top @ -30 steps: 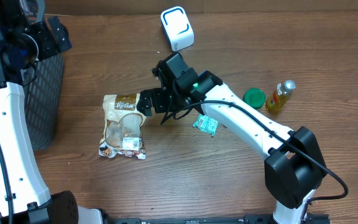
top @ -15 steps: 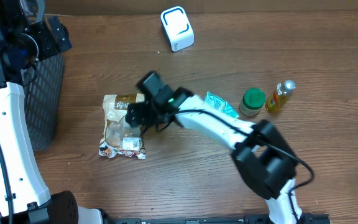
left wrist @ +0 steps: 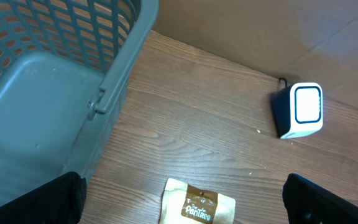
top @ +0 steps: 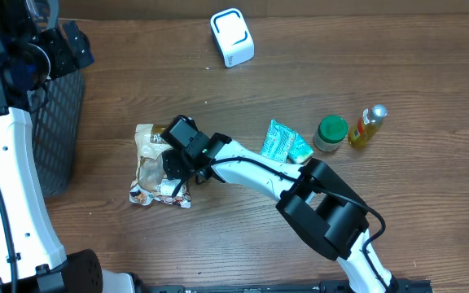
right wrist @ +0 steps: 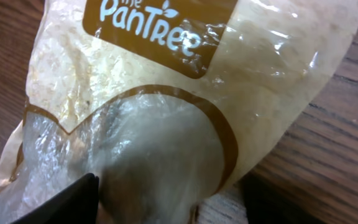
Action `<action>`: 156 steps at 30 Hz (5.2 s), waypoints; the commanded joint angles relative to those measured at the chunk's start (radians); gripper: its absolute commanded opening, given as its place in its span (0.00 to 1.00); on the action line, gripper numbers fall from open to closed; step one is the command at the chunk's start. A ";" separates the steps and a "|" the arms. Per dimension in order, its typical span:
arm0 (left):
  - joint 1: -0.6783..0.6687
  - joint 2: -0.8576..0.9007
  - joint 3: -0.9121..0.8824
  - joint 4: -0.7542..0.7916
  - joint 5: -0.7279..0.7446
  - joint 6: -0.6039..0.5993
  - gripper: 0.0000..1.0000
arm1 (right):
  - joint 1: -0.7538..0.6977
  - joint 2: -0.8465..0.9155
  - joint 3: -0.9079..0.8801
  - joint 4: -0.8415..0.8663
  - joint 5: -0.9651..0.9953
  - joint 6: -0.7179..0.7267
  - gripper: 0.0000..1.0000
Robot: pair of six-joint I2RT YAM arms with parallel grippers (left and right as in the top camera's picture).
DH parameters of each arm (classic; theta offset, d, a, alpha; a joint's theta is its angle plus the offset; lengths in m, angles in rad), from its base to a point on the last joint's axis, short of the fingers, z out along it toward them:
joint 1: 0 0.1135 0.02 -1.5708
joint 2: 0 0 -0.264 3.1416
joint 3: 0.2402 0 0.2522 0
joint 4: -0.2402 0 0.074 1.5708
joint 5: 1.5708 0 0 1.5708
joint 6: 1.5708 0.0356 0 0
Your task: Scan the item barcode
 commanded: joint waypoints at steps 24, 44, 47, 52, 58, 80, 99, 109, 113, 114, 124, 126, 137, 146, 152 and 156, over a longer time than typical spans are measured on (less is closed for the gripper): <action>-0.002 0.003 0.025 0.001 0.006 0.016 1.00 | -0.132 -0.075 -0.003 -0.319 0.226 0.073 0.54; -0.002 0.003 0.025 0.001 0.006 0.016 1.00 | -0.200 -0.124 -0.004 -0.388 -0.072 0.105 0.70; -0.002 0.003 0.025 0.001 0.006 0.016 1.00 | -0.197 -0.124 -0.005 -0.395 -0.131 0.128 0.72; -0.002 0.003 0.025 0.001 0.006 0.016 0.99 | -0.183 -0.124 -0.005 -0.389 -0.216 0.126 0.75; -0.002 0.003 0.025 0.002 0.006 0.016 1.00 | -0.200 -0.140 -0.001 -0.401 -0.340 -0.010 0.75; -0.002 0.003 0.025 0.001 0.006 0.016 1.00 | -0.437 -0.181 0.036 -0.422 -0.350 -0.264 1.00; -0.002 0.003 0.025 0.001 0.006 0.016 1.00 | -0.433 -0.105 -0.013 -0.317 -0.251 -0.267 1.00; -0.002 0.003 0.025 0.001 0.006 0.016 1.00 | -0.412 -0.099 -0.013 -0.295 -0.251 -0.267 1.00; -0.002 0.003 0.025 0.001 0.006 0.016 0.99 | -0.378 -0.098 -0.013 -0.264 -0.251 -0.267 1.00; -0.002 0.003 0.025 0.001 0.006 0.016 1.00 | -0.370 -0.098 -0.013 -0.261 -0.251 -0.267 1.00; -0.002 0.003 0.025 0.001 0.006 0.016 1.00 | -0.292 -0.066 -0.013 -0.265 -0.236 -0.266 1.00; -0.002 0.003 0.025 0.001 0.006 0.016 1.00 | -0.286 -0.058 -0.013 -0.270 -0.237 -0.266 1.00; -0.002 0.003 0.025 0.001 0.006 0.016 0.99 | -0.329 -0.059 -0.012 -0.275 -0.270 -0.295 0.99; -0.002 0.003 0.025 0.001 0.006 0.016 1.00 | -0.341 -0.051 -0.013 -0.289 -0.327 -0.369 0.99; -0.002 0.003 0.025 0.001 0.006 0.016 1.00 | -0.307 -0.034 -0.040 -0.281 -0.326 -0.369 0.99; -0.002 0.003 0.025 0.001 0.006 0.016 1.00 | -0.291 -0.034 -0.079 -0.240 -0.320 -0.368 1.00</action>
